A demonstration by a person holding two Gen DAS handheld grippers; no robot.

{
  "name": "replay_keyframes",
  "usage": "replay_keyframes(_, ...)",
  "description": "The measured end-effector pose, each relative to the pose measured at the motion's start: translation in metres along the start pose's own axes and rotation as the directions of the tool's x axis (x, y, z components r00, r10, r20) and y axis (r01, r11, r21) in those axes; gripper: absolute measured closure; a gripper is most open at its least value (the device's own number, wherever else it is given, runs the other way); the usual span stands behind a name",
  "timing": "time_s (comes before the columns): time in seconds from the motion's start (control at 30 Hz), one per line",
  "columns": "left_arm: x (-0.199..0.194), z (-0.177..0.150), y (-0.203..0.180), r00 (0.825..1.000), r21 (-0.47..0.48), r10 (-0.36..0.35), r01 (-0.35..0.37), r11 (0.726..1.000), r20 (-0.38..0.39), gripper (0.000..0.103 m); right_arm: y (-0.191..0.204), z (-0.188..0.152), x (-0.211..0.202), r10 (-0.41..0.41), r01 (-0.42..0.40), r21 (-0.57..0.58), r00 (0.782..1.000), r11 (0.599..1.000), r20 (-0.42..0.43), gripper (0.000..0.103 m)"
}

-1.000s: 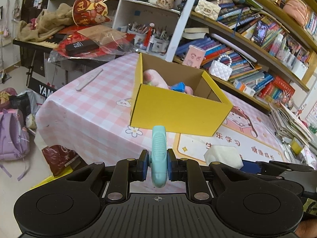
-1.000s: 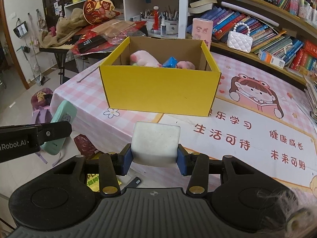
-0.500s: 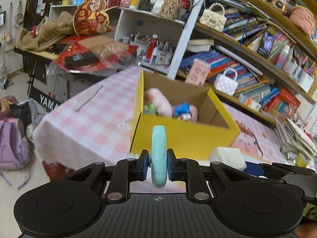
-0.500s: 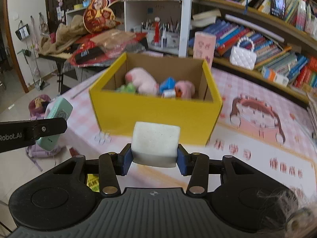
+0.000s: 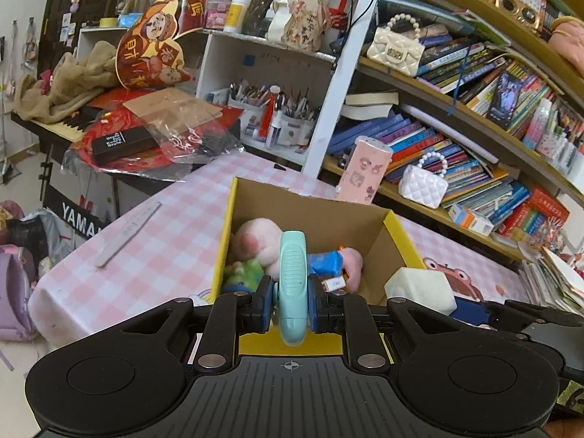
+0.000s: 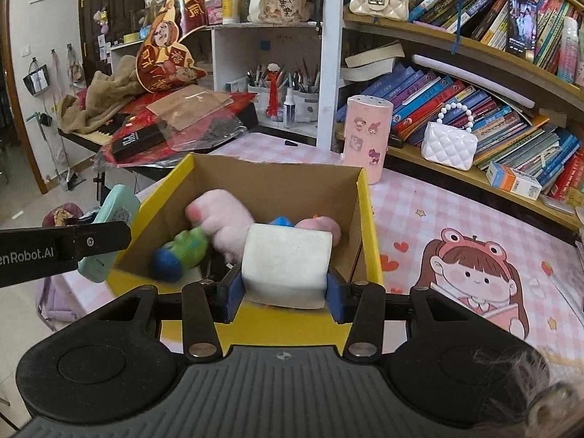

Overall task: Organize objects
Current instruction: 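Open both tools to drop the mint-green toy and white eraser into the box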

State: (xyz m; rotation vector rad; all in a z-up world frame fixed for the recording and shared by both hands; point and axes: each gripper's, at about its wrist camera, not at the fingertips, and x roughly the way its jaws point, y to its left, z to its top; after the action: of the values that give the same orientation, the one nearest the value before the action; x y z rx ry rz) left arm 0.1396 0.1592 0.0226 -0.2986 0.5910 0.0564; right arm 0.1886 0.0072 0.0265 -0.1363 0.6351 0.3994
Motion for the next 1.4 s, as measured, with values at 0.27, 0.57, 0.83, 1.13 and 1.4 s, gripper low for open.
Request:
replay_keyframes(0.27, 0.052, 0.003, -0.006, 0.996, 0.011, 0.038, -0.037, 0.999, -0.086, 0.085, -0.008, 0.007, 0.062, 0.040, -0.044, -0.038, 0.995, 0.998, -0.086, 0.060)
replay_keyframes(0.57, 0.083, -0.003, -0.005, 0.982, 0.025, 0.074, -0.071, 0.997, -0.171, 0.082, -0.011, 0.005, 0.098, 0.096, -0.101, -0.022, 0.981, 0.995, -0.167, 0.059)
replay_keyframes(0.83, 0.071, -0.002, -0.005, 0.985, 0.027, 0.066, -0.063, 0.998, -0.160, 0.075, -0.010, 0.003, 0.090, 0.090, -0.088, 0.015, 0.983, 0.996, -0.158, 0.057)
replay_keyframes(1.13, 0.020, 0.000, -0.007, 0.998, 0.023, 0.060, -0.059, 0.998, -0.032, 0.027, -0.006, -0.003, 0.027, 0.030, -0.029, 0.039, 0.999, 0.999, -0.021, 0.039)
replay_keyframes(1.4, -0.020, -0.021, -0.018, 1.000, 0.068, 0.026, -0.026, 0.997, -0.002, 0.014, -0.004, -0.030, -0.027, -0.073, 0.071, 0.102, 0.997, 0.992, 0.018, 0.038)
